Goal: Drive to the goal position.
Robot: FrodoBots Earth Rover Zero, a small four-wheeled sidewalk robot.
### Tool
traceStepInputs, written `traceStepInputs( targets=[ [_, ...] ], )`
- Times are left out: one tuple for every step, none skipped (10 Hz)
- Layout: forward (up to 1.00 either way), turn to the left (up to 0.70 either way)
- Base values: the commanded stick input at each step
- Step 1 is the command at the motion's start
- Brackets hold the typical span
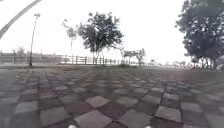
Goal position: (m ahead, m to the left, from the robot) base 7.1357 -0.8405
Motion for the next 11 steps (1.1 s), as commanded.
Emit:
traceStepInputs(
  targets=[
    [0.85, -0.33],
    [0.85, -0.33],
    [0.85, -0.33],
    [0.85, -0.33],
    [0.85, -0.33],
    [0.85, -0.33],
    [0.85, -0.33],
    [0.85, -0.33],
    [0.85, -0.07],
    [0.85, 0.04],
    [0.85, 0.02]
  ],
)
